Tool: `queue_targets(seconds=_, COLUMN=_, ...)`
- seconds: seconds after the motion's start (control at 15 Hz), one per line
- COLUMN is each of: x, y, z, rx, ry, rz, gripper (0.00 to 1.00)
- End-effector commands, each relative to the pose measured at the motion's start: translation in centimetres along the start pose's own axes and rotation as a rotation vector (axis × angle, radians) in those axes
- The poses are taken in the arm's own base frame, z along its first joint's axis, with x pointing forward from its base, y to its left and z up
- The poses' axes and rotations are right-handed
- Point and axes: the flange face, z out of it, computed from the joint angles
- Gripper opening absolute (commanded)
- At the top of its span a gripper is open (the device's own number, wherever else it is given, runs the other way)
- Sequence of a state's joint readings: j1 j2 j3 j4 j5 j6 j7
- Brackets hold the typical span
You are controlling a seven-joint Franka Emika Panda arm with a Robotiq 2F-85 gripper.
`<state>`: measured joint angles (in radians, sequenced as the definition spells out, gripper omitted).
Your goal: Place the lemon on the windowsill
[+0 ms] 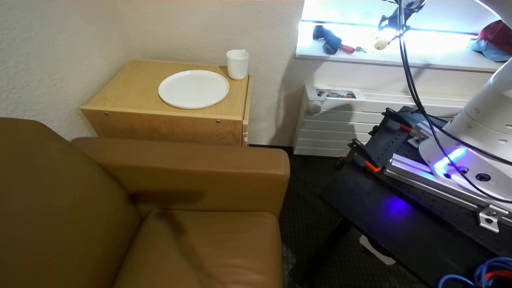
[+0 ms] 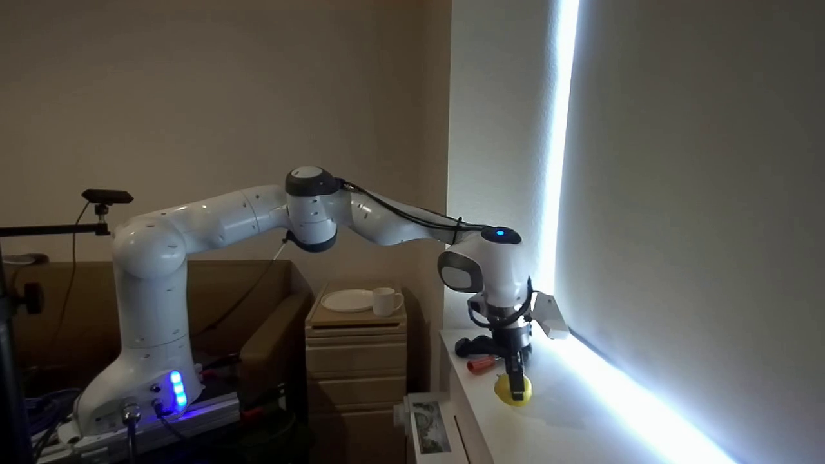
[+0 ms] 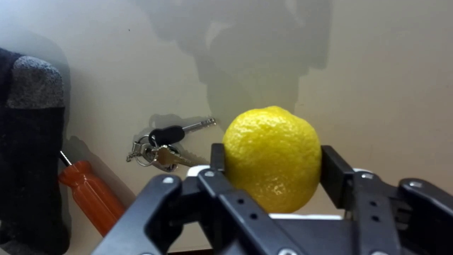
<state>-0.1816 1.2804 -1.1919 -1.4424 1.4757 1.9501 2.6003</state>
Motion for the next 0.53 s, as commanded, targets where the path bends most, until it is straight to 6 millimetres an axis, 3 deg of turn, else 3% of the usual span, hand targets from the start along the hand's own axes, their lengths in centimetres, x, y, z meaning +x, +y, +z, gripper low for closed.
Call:
queue_targets(seconds=0.0, x=-1.2, y=-0.3, z=-0.2, rx=-0.08, ry=0.031, rz=0.002, gripper=0.42)
queue_targets(seconds=0.33, x=-0.4, y=-2.8, z=0.1, rx=-0.101, ry=0.071, rz=0.048, gripper=0.41)
queue_targets(seconds=0.4, x=-0.4, y=-3.3, z=0.0, rx=-0.083, ry=0.064, rz=0.054, gripper=0.75)
queue_targets(seconds=0.47, x=-0.4, y=-3.8, z=-0.1, rx=-0.076, ry=0.062, rz=0.059, gripper=0.9)
